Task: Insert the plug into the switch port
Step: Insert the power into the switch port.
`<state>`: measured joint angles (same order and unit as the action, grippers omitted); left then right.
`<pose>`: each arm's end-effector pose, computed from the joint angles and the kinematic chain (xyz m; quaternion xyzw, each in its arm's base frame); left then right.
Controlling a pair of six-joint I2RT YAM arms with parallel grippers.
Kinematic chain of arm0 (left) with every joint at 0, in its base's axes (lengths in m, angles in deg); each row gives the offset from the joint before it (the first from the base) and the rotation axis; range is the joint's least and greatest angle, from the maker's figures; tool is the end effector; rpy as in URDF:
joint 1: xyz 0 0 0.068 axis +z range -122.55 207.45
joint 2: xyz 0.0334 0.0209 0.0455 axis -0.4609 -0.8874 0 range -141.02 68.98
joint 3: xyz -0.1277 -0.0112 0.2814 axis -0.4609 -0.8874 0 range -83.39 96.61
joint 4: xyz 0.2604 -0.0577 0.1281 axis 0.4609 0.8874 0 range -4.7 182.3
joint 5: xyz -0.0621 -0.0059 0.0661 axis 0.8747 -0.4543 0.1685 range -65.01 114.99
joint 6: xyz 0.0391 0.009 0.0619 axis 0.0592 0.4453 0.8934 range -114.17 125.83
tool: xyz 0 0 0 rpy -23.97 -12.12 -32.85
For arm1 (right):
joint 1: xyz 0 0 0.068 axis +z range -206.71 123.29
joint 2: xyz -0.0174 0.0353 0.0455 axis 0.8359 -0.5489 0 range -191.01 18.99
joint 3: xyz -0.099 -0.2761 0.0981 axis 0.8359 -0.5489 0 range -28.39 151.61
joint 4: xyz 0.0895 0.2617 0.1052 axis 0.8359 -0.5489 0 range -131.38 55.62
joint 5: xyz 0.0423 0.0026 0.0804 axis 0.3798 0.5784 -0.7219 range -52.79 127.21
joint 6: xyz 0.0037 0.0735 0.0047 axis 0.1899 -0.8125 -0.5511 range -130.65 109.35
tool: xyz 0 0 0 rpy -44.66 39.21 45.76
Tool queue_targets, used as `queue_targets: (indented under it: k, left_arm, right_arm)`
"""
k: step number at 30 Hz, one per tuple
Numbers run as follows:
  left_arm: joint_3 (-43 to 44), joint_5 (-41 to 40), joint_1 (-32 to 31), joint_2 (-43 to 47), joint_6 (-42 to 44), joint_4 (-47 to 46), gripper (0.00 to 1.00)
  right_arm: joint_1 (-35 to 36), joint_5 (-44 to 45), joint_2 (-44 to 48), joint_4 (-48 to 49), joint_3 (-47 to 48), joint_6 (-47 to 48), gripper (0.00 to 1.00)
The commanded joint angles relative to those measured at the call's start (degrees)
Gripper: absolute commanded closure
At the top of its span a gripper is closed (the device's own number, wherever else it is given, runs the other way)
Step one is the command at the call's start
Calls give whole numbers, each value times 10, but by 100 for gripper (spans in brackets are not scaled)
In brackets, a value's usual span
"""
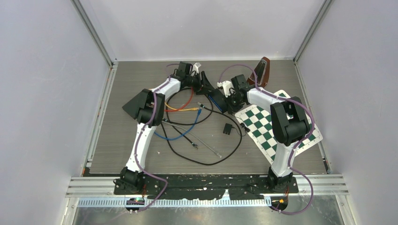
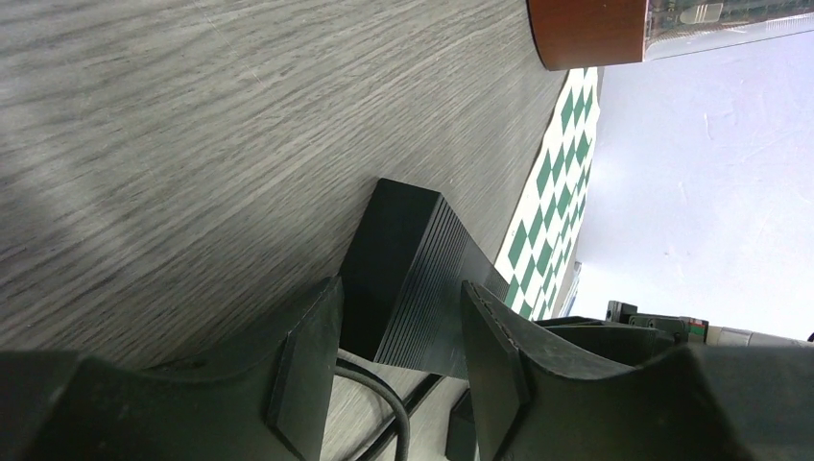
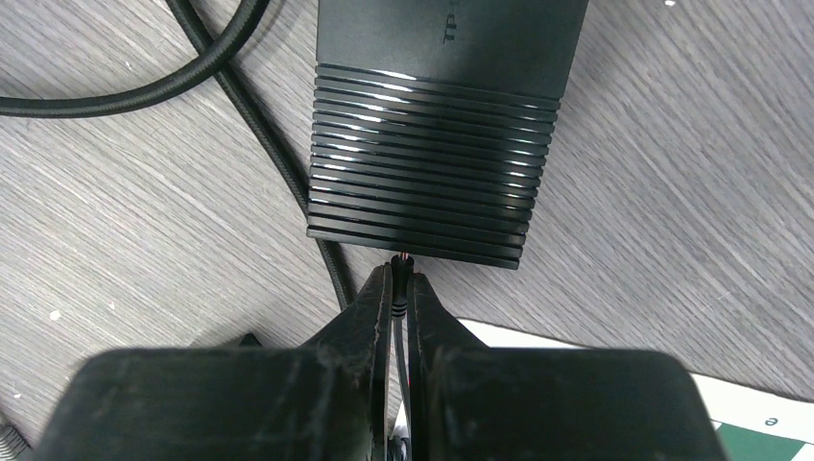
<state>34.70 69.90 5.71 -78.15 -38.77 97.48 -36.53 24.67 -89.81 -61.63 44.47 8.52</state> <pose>0.5754 -0.2762 0.1154 -0.0123 0.8563 -0.4999 0.1291 0.4090 0.1646 0.1627 -0.3494 0.9020 0.1082 0.2296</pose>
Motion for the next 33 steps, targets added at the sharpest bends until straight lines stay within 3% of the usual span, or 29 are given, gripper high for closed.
queue_targets:
  k: [1,33]
  left_arm:
    - [19,27,-7,-1,-4,-22,50]
    - [-1,37,-13,6,-17,-39,52]
  right_arm:
    - [4,-19,2,21,27,12,95]
    - [4,-27,8,43,40,24,95]
